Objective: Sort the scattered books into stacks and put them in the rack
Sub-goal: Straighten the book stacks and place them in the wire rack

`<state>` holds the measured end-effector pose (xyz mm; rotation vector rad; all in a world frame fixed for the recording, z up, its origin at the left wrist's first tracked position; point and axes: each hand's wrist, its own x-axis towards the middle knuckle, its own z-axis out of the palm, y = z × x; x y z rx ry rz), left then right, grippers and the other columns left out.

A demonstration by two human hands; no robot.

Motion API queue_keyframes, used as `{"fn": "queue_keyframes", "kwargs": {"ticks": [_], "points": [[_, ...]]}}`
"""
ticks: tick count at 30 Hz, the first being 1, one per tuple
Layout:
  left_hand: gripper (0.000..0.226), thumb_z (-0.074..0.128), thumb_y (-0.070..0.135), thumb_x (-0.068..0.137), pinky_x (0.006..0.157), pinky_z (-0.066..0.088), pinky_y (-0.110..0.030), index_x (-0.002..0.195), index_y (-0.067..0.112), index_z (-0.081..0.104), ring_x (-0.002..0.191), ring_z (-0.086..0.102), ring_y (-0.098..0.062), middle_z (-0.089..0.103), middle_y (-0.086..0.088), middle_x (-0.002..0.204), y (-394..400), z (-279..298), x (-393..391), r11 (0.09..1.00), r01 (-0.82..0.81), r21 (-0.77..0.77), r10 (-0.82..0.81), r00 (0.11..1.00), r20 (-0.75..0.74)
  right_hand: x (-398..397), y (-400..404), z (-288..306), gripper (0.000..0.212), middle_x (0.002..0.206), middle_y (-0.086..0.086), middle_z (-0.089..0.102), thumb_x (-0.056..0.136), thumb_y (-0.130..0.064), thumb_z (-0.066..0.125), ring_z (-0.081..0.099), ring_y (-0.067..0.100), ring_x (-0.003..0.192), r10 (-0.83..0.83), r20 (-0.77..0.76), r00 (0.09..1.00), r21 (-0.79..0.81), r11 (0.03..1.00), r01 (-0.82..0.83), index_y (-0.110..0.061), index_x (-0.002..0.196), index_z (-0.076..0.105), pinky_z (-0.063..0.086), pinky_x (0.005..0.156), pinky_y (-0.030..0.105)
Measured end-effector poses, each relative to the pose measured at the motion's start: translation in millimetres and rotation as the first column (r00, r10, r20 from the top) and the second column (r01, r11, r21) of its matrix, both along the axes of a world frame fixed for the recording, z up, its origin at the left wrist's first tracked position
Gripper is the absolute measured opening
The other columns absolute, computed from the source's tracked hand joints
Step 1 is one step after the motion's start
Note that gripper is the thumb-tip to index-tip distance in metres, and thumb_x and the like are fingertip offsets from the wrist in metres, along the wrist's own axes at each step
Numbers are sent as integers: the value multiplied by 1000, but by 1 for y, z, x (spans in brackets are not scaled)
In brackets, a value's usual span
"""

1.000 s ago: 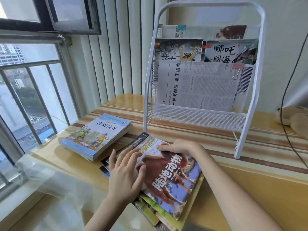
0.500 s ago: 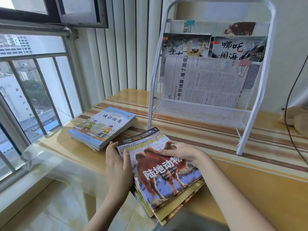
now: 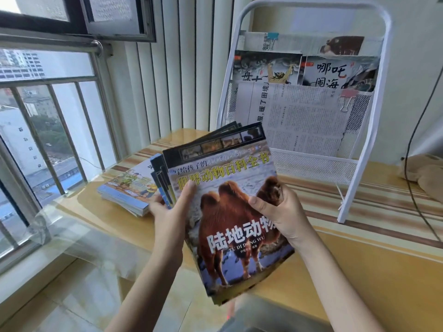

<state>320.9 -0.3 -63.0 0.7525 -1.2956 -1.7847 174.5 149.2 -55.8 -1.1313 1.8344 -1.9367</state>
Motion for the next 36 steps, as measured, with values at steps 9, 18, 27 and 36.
{"fn": "queue_keyframes", "kwargs": {"ticks": [9, 18, 27, 36], "points": [[27, 62, 38, 78, 81, 44, -14, 104, 33, 54, 91, 60, 3, 64, 21, 94, 15, 54, -40, 816, -55, -576, -107, 964, -244, -13, 6, -3, 43, 56, -14, 55, 65, -44, 78, 54, 1, 57, -241, -14, 971, -164, 958, 235, -16, 74, 46, 41, 61, 12], [56, 68, 53, 70, 90, 49, -27, 118, 28, 54, 101, 62, -3, 65, 24, 106, 8, 24, -63, 799, 5, -602, -90, 990, -112, -23, 7, -13, 75, 80, -16, 71, 46, -81, 67, 65, -2, 81, -275, 2, 961, -98, 957, 274, -21, 90, 61, 44, 71, 8], [25, 68, 30, 79, 71, 48, -14, 97, 18, 55, 80, 63, 5, 65, 17, 84, -3, 148, -105, 596, -238, -767, -155, 903, -400, -52, 0, 97, 44, 75, -18, 63, 70, -58, 69, 60, -2, 77, -430, -162, 888, -370, 861, 349, -20, 89, 58, 45, 76, 16], [41, 67, 46, 80, 77, 55, -34, 101, 12, 56, 84, 62, -10, 61, 11, 88, -59, 183, -192, 424, -104, -899, -53, 989, -140, -128, -28, 133, 31, 88, 0, 71, 82, -31, 67, 62, -5, 71, -435, -336, 835, -109, 899, 424, -3, 96, 66, 51, 68, 17]]}}
